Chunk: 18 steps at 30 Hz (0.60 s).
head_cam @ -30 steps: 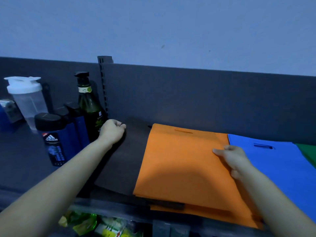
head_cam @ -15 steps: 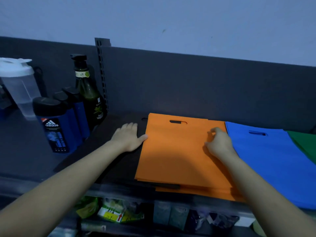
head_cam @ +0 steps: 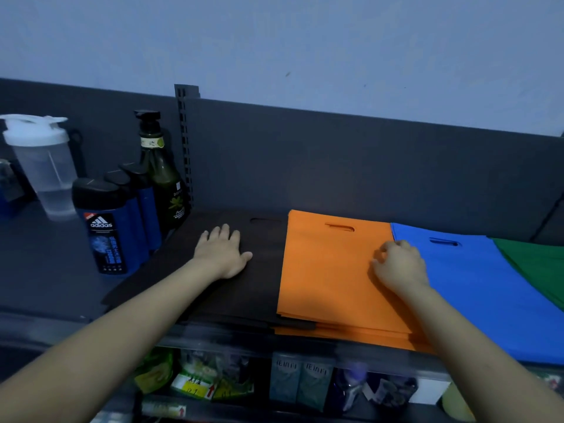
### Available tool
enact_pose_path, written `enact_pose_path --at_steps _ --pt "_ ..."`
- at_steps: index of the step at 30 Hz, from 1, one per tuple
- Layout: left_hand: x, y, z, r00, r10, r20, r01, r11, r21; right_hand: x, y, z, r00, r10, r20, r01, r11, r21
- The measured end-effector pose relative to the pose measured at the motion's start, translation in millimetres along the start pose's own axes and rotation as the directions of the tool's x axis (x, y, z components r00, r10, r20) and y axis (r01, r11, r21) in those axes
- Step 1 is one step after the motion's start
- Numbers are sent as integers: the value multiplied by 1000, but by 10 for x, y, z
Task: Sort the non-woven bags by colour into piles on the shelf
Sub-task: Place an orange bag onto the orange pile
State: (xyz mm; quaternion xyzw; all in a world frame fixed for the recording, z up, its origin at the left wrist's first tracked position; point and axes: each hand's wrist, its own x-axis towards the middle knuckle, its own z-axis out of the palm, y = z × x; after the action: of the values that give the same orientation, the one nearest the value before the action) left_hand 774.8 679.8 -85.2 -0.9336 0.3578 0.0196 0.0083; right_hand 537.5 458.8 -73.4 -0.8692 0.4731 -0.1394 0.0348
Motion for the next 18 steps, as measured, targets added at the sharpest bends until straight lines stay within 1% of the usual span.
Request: enact_pose_path --at_steps 1,3,5,7,10,12,15,18 --pt "-5 51 -24 1000 -3 -21 3 999 -37 -43 -104 13 997 -71 1 71 997 41" --pt "19 92 -87 995 -99 0 98 985 -142 -149 -351 53 972 -232 30 225 964 142" --pt "54 61 -151 972 -209 103 229 941 -250 -266 -609 89 924 -374 75 352 912 209" --pt "66 -9 -185 945 -275 176 318 897 -306 -381 -838 117 877 -460 142 421 876 235" --pt "89 -132 -216 914 -363 183 405 858 -318 -496 -1068 176 833 -489 259 442 869 220" --pt "109 -216 -235 910 -362 200 414 814 -409 -533 -1161 211 821 -472 323 426 881 204" --pt "104 -317 -252 929 -319 189 368 736 -568 -575 -1263 221 815 -446 370 415 895 164" --pt "65 -443 -267 943 -322 82 303 730 -612 -605 -1313 222 825 -429 367 401 903 154"
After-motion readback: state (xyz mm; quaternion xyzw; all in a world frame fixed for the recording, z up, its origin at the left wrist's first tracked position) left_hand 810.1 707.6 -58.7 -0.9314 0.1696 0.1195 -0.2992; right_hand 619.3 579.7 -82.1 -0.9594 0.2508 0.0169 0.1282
